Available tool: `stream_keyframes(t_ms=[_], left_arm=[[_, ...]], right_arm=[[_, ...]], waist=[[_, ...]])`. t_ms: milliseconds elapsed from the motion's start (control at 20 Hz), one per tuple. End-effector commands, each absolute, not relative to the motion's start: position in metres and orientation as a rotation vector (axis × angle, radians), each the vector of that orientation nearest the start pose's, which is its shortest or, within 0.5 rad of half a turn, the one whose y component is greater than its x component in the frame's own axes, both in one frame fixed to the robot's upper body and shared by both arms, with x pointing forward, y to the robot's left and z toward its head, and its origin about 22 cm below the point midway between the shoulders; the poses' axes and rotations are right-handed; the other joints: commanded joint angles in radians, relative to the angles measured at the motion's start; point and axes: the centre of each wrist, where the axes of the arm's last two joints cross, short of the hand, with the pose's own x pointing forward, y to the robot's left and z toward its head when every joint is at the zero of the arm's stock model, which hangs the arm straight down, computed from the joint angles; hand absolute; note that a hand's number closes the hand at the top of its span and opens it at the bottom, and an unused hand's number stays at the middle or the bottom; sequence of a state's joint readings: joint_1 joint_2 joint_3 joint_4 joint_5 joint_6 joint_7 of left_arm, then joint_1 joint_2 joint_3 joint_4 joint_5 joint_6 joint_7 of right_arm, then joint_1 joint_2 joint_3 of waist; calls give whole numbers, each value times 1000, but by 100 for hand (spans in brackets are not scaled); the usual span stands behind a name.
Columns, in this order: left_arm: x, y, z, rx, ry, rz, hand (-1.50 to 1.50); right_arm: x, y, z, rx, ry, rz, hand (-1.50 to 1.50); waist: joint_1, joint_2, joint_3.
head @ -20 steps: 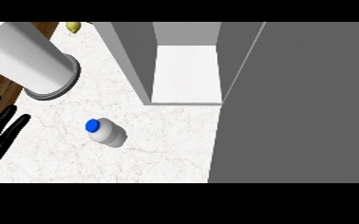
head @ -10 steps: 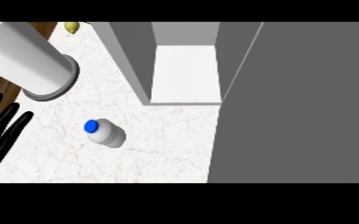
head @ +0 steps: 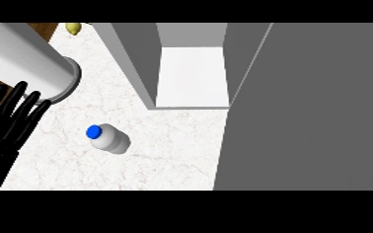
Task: Pick up the bottled water, place it into the cabinet and close the cabinet
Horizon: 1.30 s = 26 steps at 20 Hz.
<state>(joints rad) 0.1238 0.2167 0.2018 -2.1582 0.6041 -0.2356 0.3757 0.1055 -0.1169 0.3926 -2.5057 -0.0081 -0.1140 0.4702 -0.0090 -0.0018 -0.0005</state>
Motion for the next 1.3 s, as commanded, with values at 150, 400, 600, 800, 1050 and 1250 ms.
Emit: stream_keyframes(t_ms=[150,400,600,800,1050,1250], left_arm=[[217,295,101,-258,-1700,-46,-150],[228,296,70,-216,-1648,-77,-150],[226,314,29,-248,-1637,-103,-150],[223,292,-1,-253,-1618,-101,-150],[242,302,-40,-243,-1617,-83,-150],[238,320,-55,-221,-1595,-86,-150]], right_arm=[[88,-190,201,292,-1957,153,-150],[99,-189,204,274,-1971,187,-150],[99,-184,206,263,-1945,184,-150],[100,-196,210,264,-1954,196,-150],[100,-189,213,277,-1968,200,-150],[105,-187,207,260,-1965,206,-150]], waist=[[-12,0,0],[-4,1,0],[1,0,-1],[1,1,0],[-5,2,-1],[-1,2,0]])
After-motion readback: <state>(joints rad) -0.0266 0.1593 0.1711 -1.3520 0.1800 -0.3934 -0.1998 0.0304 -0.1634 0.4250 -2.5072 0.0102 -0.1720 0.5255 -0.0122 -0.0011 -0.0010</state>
